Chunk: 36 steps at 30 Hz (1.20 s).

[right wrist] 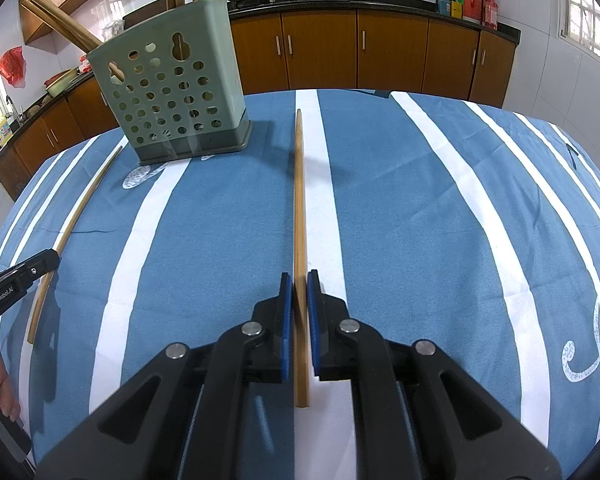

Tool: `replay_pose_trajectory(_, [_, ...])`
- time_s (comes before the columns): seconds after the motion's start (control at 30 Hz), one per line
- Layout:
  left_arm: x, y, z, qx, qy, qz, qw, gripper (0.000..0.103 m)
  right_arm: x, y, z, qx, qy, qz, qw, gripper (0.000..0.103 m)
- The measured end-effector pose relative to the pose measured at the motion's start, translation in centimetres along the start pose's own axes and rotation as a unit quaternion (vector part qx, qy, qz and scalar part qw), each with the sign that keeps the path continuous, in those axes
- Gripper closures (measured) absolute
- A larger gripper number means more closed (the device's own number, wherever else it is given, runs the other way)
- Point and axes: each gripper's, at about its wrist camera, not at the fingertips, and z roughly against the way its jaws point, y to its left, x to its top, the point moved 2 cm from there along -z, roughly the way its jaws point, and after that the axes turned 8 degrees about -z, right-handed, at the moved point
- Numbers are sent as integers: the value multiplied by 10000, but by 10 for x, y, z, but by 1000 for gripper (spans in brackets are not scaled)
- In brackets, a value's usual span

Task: Organize utensils
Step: 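Hold the grasped chopsticks closed in both tools on the table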

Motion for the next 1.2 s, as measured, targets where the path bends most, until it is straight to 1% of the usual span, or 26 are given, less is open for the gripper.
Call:
replay_pose_trajectory(0.37, [0,0,0,-7,-2,4,10000,92,0,1,0,5,1,-5,10000,93])
replay_pose_trajectory(0.5, [-1,2,2,-71,-16,44,10000,92,0,0,0,6,-2,-25,10000,93])
replay_pose_trajectory(0.63, [-7,-1,6,-9,10,-96,10000,92,-1,-2,1,44,0,-70,10000,93])
replay_pose_trajectory(0.8, [-8,1,7,-36,8,-87,10000,92,-2,0,2,16,-3,-61,10000,93])
replay_pose_trajectory(1.0, [-9,1,7,-85,6,-89,9999,93,-2,-5,2,126,9,-159,9998,95])
replay_pose_trajectory(1.07, [-8,1,7,-95,8,-124,9999,94,-1,-7,3,144,0,-183,9997,95])
replay_pose_trajectory(1.13, [-9,0,8,-64,43,-221,9997,95,-2,-7,5,125,-35,-158,9998,95])
replay_pose_trajectory(1.2, [-9,2,11,-119,65,-206,9997,95,-3,-9,12,166,-114,-184,9996,95])
